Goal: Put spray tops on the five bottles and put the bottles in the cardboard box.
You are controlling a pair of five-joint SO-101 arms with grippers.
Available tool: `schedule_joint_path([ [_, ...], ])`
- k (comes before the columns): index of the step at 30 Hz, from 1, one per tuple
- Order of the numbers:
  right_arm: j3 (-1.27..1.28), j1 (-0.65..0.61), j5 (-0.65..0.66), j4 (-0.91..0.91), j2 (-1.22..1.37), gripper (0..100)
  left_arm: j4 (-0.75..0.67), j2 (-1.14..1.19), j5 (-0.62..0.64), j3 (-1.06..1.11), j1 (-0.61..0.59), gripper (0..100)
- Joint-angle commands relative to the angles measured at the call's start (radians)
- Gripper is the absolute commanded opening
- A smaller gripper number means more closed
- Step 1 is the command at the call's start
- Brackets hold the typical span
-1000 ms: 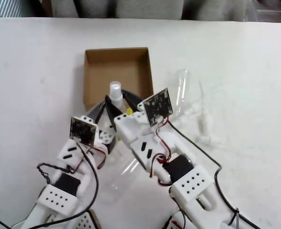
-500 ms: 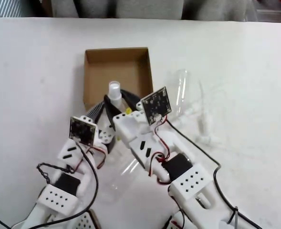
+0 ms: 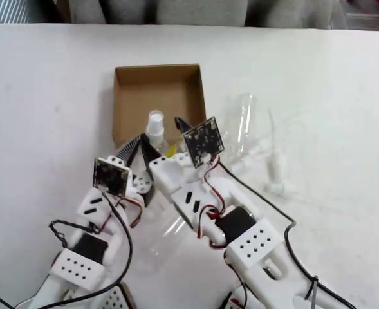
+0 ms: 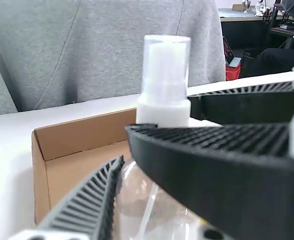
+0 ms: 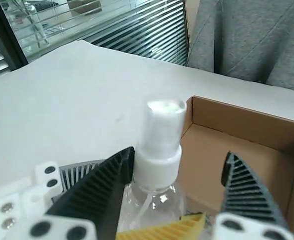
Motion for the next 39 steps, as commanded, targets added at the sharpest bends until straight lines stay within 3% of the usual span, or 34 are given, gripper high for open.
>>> schedule_joint_path([
  [1,-0.031,-0.005,0.003,0.004,-0.013,25.5,-0.002,-0.025,0.011,-0.002,-0.004,10],
  [13,-0.009,-0.004,-0.032,0.036,-0.180,25.5,-0.002,-0.025,0.011,-0.002,-0.004,10],
  [28,-0.009,-0.005,-0.068,0.031,-0.213,25.2,-0.002,-0.025,0.011,-0.002,-0.004,10],
  [39,-0.003,0.002,-0.066,0.151,-0.466,25.1,-0.002,-0.025,0.011,-0.002,-0.004,10],
])
